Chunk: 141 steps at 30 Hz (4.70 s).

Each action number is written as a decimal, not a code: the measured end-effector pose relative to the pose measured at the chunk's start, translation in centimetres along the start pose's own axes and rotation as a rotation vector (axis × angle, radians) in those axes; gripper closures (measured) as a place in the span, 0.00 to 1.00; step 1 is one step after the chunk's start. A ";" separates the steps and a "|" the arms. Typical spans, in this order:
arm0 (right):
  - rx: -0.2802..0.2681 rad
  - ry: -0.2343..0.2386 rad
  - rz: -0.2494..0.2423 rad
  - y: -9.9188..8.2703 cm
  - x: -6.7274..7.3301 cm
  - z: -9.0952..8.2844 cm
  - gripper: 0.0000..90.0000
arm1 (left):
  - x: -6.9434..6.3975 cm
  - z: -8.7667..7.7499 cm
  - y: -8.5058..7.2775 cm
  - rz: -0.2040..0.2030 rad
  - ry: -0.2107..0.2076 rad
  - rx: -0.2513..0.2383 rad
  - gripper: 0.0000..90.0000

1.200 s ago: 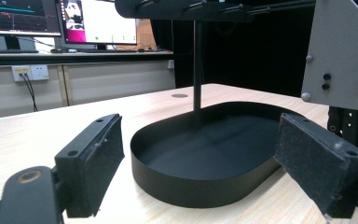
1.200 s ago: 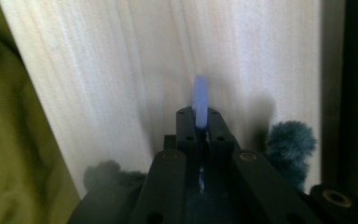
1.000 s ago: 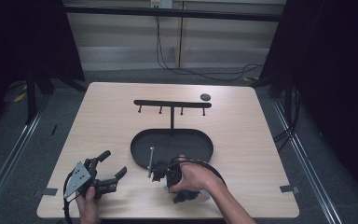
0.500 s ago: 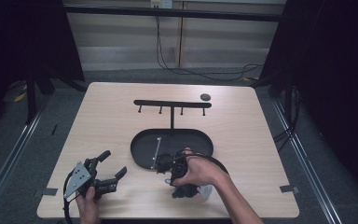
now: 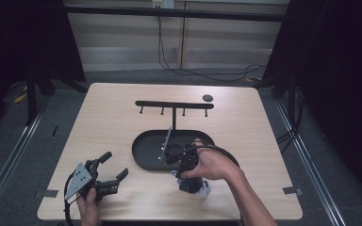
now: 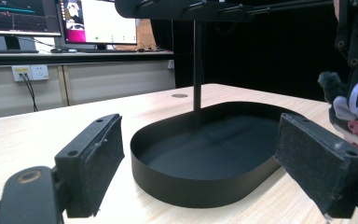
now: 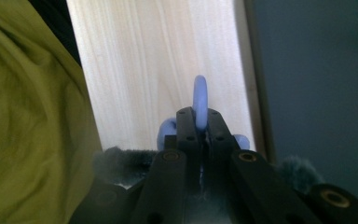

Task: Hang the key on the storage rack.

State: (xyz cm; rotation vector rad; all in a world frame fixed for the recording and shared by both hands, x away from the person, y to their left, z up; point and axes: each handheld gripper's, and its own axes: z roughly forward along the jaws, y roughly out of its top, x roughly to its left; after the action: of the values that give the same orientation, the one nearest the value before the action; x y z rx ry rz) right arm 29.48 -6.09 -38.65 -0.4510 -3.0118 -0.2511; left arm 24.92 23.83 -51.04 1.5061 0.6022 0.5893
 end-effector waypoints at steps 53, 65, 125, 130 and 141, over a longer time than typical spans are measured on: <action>-0.064 -0.001 0.018 2.2 -5.3 -7.6 0.97 | 0.0 0.0 0.0 0.000 0.000 0.000 0.17; -0.028 -0.002 0.028 3.1 -7.6 -8.9 0.97 | 0.0 0.0 0.0 0.001 -0.001 0.002 0.17; 0.033 -0.073 0.120 2.5 -14.5 -8.0 0.97 | -0.1 0.0 0.0 -0.008 -0.004 -0.007 0.17; -0.005 -0.057 0.129 1.7 -14.4 -8.1 0.96 | 0.0 0.0 0.0 -0.008 -0.004 -0.007 0.17; -0.052 -0.063 0.163 0.1 -13.6 -9.1 0.70 | -0.1 0.0 0.0 -0.011 -0.003 -0.007 0.17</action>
State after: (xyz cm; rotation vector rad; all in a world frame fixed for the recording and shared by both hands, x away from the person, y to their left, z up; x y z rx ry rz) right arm 42.96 -11.48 -31.15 -0.7186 -3.0124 -0.3081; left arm 24.89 23.75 -51.06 1.4961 0.6056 0.5797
